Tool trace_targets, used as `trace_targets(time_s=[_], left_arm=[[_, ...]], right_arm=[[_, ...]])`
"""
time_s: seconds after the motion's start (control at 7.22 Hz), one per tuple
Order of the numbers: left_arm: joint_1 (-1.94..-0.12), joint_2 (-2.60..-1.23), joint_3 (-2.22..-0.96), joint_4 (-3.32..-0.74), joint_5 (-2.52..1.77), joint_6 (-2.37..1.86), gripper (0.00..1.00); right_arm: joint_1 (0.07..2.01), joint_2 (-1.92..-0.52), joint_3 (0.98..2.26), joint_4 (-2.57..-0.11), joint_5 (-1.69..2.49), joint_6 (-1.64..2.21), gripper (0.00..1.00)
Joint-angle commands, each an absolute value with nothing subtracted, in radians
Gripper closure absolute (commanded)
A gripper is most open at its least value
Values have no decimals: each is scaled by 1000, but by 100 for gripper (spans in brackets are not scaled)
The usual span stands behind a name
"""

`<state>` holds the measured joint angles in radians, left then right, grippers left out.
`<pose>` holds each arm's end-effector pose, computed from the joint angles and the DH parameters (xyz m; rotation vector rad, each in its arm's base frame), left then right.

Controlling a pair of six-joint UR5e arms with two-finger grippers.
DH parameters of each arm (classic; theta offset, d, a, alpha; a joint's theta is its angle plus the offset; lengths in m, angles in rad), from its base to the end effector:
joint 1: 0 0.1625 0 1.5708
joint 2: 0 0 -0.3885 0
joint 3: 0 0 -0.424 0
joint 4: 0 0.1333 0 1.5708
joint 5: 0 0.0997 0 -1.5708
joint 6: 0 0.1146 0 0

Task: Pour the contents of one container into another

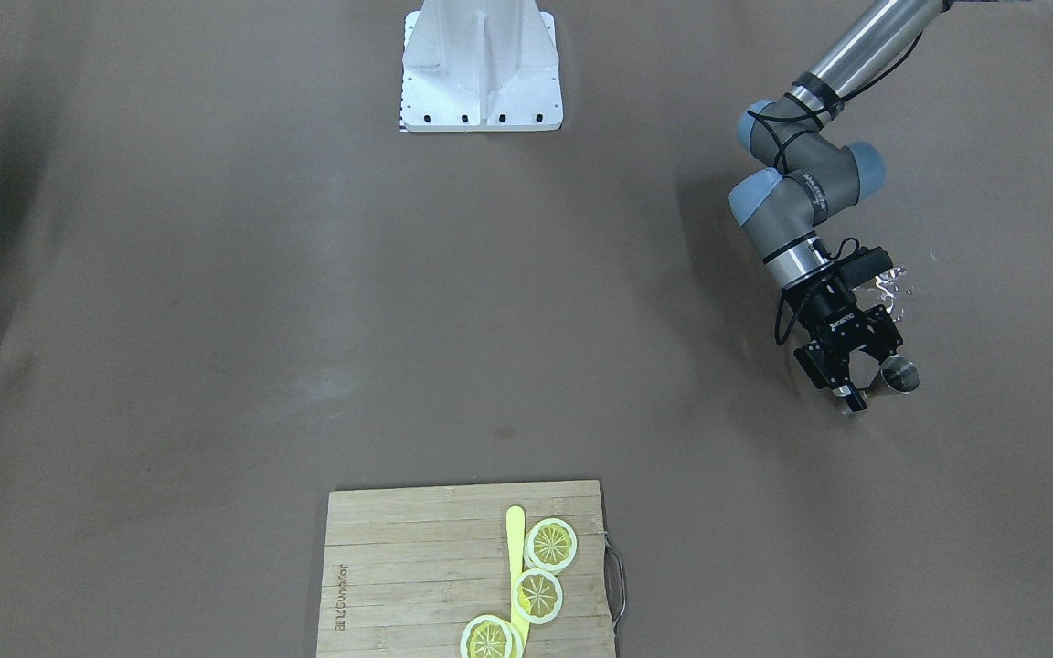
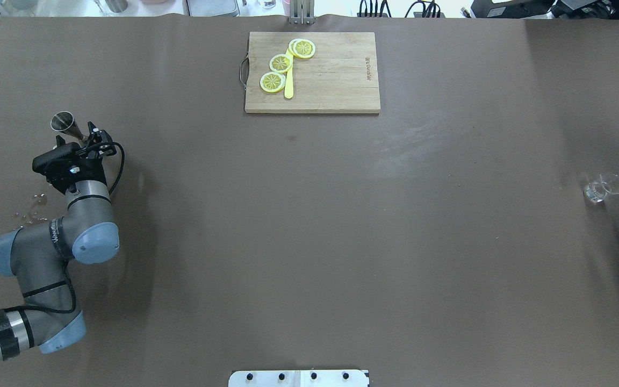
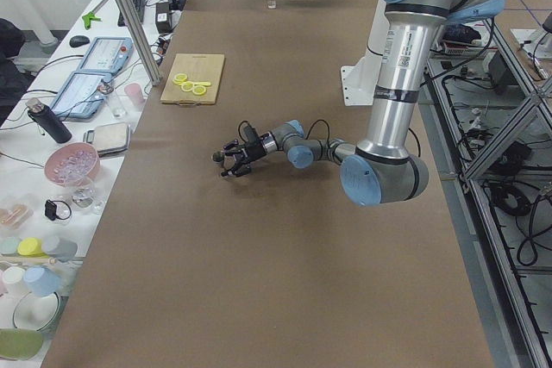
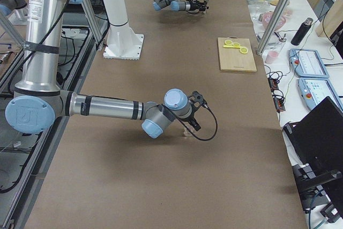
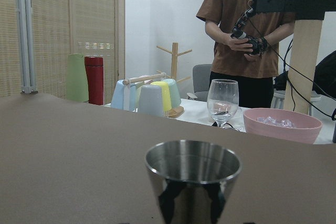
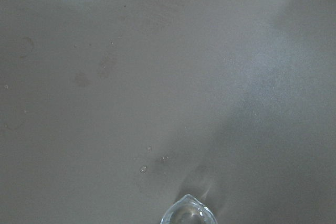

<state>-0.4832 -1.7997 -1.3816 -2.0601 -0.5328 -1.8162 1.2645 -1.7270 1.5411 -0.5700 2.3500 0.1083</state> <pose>0.4477 -0.4969 0.5240 1.1032 0.3703 -0.9219 -0.0956 -0.4774 0.6080 0.6087 -0.8840 -0.4958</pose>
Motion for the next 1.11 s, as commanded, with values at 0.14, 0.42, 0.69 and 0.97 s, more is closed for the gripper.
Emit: trace_targets(time_s=[0.14, 0.42, 0.69, 0.97], left_arm=[[-480, -1798, -1379, -2057, -534, -1816, 22], [-479, -1805, -1368, -2057, -534, -1816, 55], [-479, -1809, -1373, -2057, -535, -1812, 94], [-479, -1809, -1376, -2057, -535, -1812, 100]], right_arm=[[1220, -1717, 1399, -289, 2350, 135, 0], [1198, -1710, 1388, -275, 2345, 147, 0], [1195, -1704, 1355, -265, 2344, 146, 0], [1192, -1666, 1309, -265, 2316, 147, 0]])
